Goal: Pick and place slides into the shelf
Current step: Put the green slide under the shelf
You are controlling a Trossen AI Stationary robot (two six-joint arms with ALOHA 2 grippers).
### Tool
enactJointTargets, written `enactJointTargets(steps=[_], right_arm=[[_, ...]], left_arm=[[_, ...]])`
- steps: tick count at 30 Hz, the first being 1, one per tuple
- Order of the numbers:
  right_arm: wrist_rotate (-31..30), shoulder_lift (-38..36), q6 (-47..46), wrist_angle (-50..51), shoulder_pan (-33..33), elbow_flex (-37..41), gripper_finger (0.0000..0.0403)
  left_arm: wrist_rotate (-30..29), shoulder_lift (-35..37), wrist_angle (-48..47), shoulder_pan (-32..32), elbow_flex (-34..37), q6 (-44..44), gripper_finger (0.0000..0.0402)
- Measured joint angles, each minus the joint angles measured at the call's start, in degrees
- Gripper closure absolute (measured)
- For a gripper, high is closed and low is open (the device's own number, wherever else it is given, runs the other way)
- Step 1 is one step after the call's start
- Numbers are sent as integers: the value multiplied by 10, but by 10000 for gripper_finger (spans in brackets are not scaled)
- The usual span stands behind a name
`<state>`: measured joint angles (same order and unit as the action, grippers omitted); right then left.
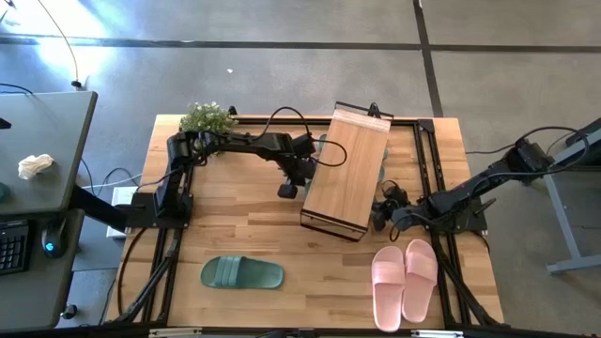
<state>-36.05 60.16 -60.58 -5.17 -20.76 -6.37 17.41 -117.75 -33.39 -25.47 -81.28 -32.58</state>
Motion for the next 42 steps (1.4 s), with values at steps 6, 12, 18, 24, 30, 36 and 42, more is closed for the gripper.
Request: enactJointTargets(steps=[6, 12, 18, 24, 30, 36, 42], right_arm=[[-1, -13, 17, 1, 1, 0, 403], [1, -39, 40, 9, 1, 0, 403], [3, -62, 56, 41, 1, 0, 403], [3, -84, 101, 77, 1, -14, 403], [0, -84, 131, 268, 1, -106, 403], [-4, -84, 97, 426, 1, -190, 403], [37, -84, 66, 490, 1, -245, 403]], left_arm=[[-5, 0, -8, 0, 0, -1, 378], [-65, 0, -41, 0, 0, -2, 378], [-99, 2, -51, -1, 0, -8, 378], [-160, 22, -71, 0, 0, -34, 378], [-195, 60, -83, -1, 0, -46, 378], [-229, 99, -108, -1, 0, -45, 378], [-227, 154, -156, 0, 0, -6, 378]])
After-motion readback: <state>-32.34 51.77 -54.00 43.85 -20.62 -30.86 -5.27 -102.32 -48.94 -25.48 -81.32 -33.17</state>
